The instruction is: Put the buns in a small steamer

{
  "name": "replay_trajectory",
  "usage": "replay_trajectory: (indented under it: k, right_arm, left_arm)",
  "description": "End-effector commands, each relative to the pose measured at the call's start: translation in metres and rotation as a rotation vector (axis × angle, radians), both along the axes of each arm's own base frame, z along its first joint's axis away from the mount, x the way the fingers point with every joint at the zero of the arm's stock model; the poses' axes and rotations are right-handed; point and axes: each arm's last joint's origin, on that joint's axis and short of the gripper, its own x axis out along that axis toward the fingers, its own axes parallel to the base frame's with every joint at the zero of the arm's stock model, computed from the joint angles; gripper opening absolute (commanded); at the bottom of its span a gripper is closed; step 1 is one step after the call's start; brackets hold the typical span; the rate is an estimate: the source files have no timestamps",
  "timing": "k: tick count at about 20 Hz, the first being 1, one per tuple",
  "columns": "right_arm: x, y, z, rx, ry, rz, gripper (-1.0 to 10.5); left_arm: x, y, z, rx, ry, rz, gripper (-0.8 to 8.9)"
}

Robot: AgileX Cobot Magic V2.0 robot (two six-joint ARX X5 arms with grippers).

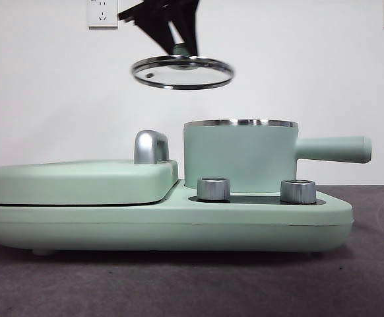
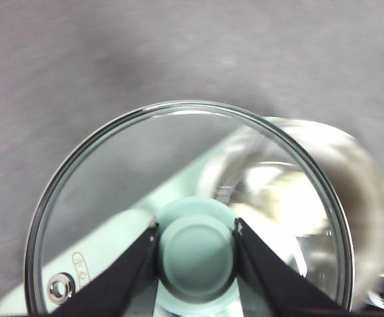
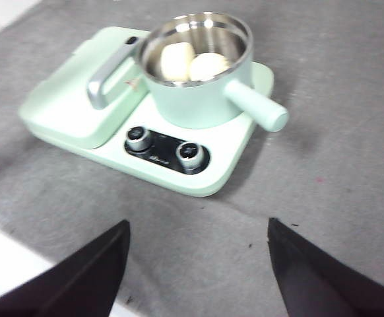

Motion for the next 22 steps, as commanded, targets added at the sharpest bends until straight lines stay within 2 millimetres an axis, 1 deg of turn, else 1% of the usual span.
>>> replay_trajectory:
  k: [1,6,8,11,14,18,22]
  right_arm:
    - [-0.003,-0.001,0.001,0.027,-0.003,0.032,3.3]
    - [-0.003,-0.001,0.000,0.013,-0.006,0.054,3.3]
    - [-0.003,-0.001,0.000,0.013,-0.006,0.054,3.3]
    - [-0.003,-0.001,0.000,0.012,-0.007,0.055,3.3]
    - [-0.003,0.000,0.000,0.012,-0.008,0.055,3.3]
    - [-0.003,0.000,0.000,0.014,-0.010,0.055,3.3]
    - [-0.003,0.000,0.000,0.014,-0.009,0.055,3.3]
  left_arm:
    - [-0.009,-0.019,0.003,-0.023,-0.020,-0.048,0.16]
    - [-0.034,-0.048,0.003,-0.017,-0.011,-0.137,0.16]
    - [-0.041,-0.057,0.002,-0.019,-0.014,-0.165,0.16]
    - [-0.046,-0.067,-0.003,-0.020,-0.015,-0.191,0.16]
    - [-0.044,-0.074,-0.016,0.000,-0.001,-0.204,0.16]
    - [-0.033,-0.082,-0.034,0.012,0.009,-0.204,0.16]
    - [-0.022,-0.086,-0.050,0.042,0.022,-0.183,0.16]
